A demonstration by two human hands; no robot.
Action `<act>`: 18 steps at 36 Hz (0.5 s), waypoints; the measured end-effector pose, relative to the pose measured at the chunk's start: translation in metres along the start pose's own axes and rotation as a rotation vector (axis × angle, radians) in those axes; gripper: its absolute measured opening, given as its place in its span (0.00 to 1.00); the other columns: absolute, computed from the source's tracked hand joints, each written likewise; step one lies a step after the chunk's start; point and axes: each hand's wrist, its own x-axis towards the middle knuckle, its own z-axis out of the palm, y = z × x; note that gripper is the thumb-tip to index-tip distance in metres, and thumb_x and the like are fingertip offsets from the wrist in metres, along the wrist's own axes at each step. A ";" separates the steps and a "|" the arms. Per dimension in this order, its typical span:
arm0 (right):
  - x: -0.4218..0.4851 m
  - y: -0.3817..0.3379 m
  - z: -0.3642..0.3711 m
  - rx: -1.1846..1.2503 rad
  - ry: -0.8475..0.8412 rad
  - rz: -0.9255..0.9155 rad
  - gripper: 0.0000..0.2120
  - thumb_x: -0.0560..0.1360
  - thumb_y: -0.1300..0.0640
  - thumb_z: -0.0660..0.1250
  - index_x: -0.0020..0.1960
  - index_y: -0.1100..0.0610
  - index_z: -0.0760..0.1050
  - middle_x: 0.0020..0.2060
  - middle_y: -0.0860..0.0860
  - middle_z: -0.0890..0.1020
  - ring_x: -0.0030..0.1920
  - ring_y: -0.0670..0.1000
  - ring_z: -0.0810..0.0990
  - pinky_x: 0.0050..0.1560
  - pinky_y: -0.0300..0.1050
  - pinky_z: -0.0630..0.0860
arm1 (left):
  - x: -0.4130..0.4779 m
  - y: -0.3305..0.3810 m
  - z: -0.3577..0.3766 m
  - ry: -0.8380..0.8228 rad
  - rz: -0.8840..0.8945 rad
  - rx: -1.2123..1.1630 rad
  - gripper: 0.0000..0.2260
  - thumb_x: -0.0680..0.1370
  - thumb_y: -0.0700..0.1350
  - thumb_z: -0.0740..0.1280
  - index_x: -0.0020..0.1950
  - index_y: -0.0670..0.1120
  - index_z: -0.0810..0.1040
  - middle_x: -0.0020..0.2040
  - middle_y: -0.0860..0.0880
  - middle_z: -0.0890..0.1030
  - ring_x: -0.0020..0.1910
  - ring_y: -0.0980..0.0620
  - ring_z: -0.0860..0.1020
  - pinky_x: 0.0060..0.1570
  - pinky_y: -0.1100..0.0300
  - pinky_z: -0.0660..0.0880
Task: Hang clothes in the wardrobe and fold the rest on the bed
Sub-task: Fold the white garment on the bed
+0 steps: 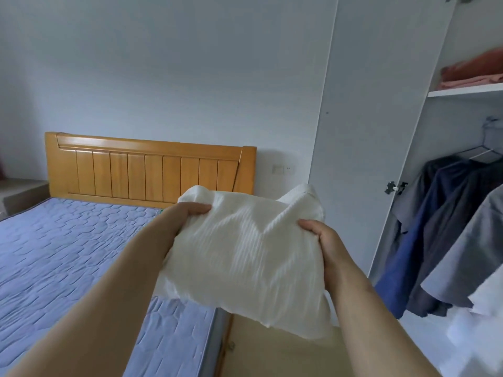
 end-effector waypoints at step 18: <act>0.201 -0.099 -0.050 -0.095 0.379 -0.156 0.10 0.75 0.55 0.62 0.43 0.60 0.77 0.26 0.54 0.81 0.24 0.52 0.80 0.34 0.44 0.72 | 0.275 0.100 0.115 -0.314 0.102 -0.002 0.15 0.71 0.46 0.70 0.55 0.44 0.74 0.43 0.42 0.80 0.39 0.43 0.79 0.36 0.54 0.73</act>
